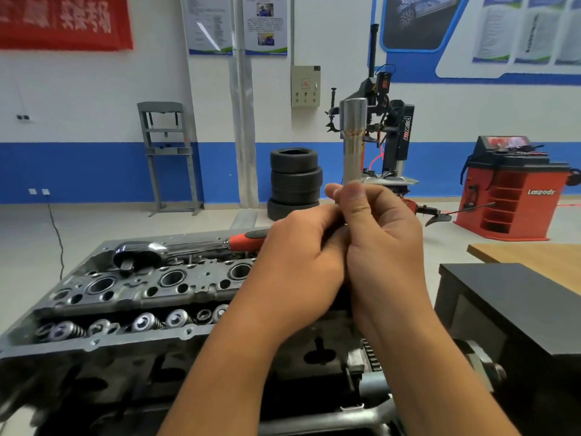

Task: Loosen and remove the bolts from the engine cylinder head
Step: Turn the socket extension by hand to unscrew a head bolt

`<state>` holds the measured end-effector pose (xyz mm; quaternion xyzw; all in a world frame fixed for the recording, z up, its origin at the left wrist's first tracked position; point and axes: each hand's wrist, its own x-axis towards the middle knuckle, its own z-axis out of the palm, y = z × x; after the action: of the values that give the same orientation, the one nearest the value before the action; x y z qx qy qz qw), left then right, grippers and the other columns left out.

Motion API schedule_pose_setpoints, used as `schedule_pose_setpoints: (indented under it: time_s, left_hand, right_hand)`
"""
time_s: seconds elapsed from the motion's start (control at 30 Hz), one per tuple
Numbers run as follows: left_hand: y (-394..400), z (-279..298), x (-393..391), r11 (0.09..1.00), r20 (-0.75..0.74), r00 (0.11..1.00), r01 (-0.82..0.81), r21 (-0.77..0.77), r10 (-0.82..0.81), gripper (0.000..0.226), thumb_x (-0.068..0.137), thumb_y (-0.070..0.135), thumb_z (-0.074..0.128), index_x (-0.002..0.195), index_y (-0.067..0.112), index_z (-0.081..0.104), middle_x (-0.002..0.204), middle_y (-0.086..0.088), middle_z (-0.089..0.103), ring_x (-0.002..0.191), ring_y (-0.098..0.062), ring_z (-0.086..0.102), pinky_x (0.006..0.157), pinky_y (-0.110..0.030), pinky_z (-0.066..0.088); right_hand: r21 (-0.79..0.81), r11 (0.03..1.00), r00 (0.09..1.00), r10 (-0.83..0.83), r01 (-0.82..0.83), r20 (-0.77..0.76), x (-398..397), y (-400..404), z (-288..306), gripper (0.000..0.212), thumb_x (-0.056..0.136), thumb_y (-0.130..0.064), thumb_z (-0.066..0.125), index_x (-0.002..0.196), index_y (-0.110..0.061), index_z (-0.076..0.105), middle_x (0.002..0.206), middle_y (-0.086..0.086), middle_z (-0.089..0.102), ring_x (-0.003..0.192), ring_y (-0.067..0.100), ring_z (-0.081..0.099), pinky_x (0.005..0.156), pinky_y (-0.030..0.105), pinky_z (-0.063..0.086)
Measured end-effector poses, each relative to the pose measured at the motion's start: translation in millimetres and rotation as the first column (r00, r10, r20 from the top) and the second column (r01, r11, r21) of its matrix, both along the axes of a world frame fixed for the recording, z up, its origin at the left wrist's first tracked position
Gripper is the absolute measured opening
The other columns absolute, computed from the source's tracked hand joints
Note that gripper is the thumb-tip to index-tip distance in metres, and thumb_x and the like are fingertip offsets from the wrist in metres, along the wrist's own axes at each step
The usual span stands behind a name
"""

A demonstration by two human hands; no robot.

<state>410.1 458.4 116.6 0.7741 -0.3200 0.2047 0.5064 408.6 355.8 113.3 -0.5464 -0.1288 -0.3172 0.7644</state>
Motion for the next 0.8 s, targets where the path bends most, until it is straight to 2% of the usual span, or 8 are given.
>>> schedule_pose_setpoints:
  time_s: [0.07, 0.13, 0.27, 0.33, 0.47, 0.57, 0.67, 0.8]
  left_hand:
    - [-2, -1, -1, 0.995, -0.026, 0.997, 0.074, -0.070, -0.076, 0.027, 0.105, 0.012, 0.058, 0.111, 0.035, 0.070, 0.107, 0.017, 0.076, 0.103, 0.005, 0.070, 0.090, -0.019, 0.057]
    - [-6, -3, 0, 0.989, -0.042, 0.994, 0.097, -0.115, -0.102, 0.032, 0.104, 0.007, 0.060, 0.109, 0.037, 0.067, 0.107, 0.021, 0.076, 0.102, 0.007, 0.070, 0.087, -0.011, 0.054]
    - [-5, -7, 7, 0.959, -0.100, 0.988, 0.091, -0.267, -0.122, 0.023, 0.093, 0.003, 0.076, 0.104, 0.022, 0.071, 0.094, 0.006, 0.078, 0.089, -0.007, 0.076, 0.078, -0.024, 0.063]
    - [-3, -9, 7, 0.951, -0.108, 0.985, 0.099, -0.292, -0.136, 0.023, 0.091, 0.003, 0.077, 0.104, 0.021, 0.072, 0.092, 0.003, 0.078, 0.087, -0.011, 0.077, 0.075, -0.027, 0.064]
    - [0, -9, 3, 0.941, -0.090, 0.961, 0.231, -0.246, -0.260, 0.028, 0.102, 0.005, 0.062, 0.122, 0.022, 0.072, 0.110, 0.003, 0.079, 0.108, -0.012, 0.074, 0.095, -0.032, 0.061]
    - [0, -8, 0, 0.938, -0.091, 0.952, 0.265, -0.225, -0.291, 0.029, 0.106, 0.010, 0.054, 0.121, 0.028, 0.072, 0.115, 0.004, 0.077, 0.114, -0.013, 0.072, 0.101, -0.036, 0.059]
    - [-2, -10, 2, 0.949, -0.080, 0.975, 0.179, -0.261, -0.206, 0.030, 0.102, 0.005, 0.064, 0.112, 0.032, 0.073, 0.106, 0.007, 0.079, 0.103, -0.009, 0.075, 0.095, -0.029, 0.060]
    - [-2, -13, 6, 0.934, -0.100, 0.982, 0.118, -0.337, -0.160, 0.023, 0.092, 0.004, 0.077, 0.110, 0.019, 0.075, 0.098, 0.002, 0.081, 0.095, -0.014, 0.078, 0.085, -0.033, 0.064]
  right_hand:
    - [0.036, 0.999, 0.999, 0.021, -0.020, -0.026, 2, 0, 0, 0.040, 0.082, -0.056, 0.061, 0.087, -0.021, 0.078, 0.090, 0.003, 0.078, 0.092, 0.019, 0.075, 0.085, 0.035, 0.061]
    - [0.067, 0.996, 0.998, 0.062, -0.060, -0.028, 3, -1, 1, 0.042, 0.083, -0.055, 0.062, 0.088, -0.017, 0.077, 0.088, 0.006, 0.077, 0.089, 0.021, 0.075, 0.084, 0.038, 0.061]
    - [0.132, 0.981, 0.990, 0.138, -0.142, 0.036, -2, -2, 1, 0.038, 0.078, -0.044, 0.076, 0.094, -0.011, 0.065, 0.098, 0.013, 0.078, 0.089, 0.032, 0.076, 0.081, 0.052, 0.063]
    - [0.107, 0.986, 0.990, 0.125, -0.131, 0.061, -4, -3, 1, 0.038, 0.077, -0.041, 0.077, 0.094, -0.009, 0.065, 0.098, 0.016, 0.078, 0.087, 0.033, 0.077, 0.079, 0.052, 0.064]
    - [-0.004, 0.999, 0.997, 0.048, -0.048, 0.060, -4, -3, -2, 0.035, 0.080, -0.044, 0.074, 0.091, -0.012, 0.071, 0.094, 0.014, 0.076, 0.084, 0.020, 0.072, 0.081, 0.039, 0.062]
    - [-0.034, 0.999, 0.998, 0.005, -0.003, 0.059, -2, 0, -3, 0.036, 0.084, -0.053, 0.064, 0.089, -0.018, 0.073, 0.094, 0.013, 0.074, 0.088, 0.021, 0.070, 0.088, 0.048, 0.061]
    - [0.050, 0.996, 0.997, 0.074, -0.075, 0.024, -2, 0, -1, 0.037, 0.085, -0.052, 0.061, 0.081, -0.020, 0.077, 0.084, 0.009, 0.073, 0.084, 0.026, 0.070, 0.090, 0.061, 0.059]
    - [0.093, 0.986, 0.990, 0.132, -0.137, 0.055, -2, -1, -1, 0.035, 0.076, -0.045, 0.077, 0.092, -0.014, 0.072, 0.093, 0.012, 0.078, 0.087, 0.038, 0.075, 0.082, 0.063, 0.061]
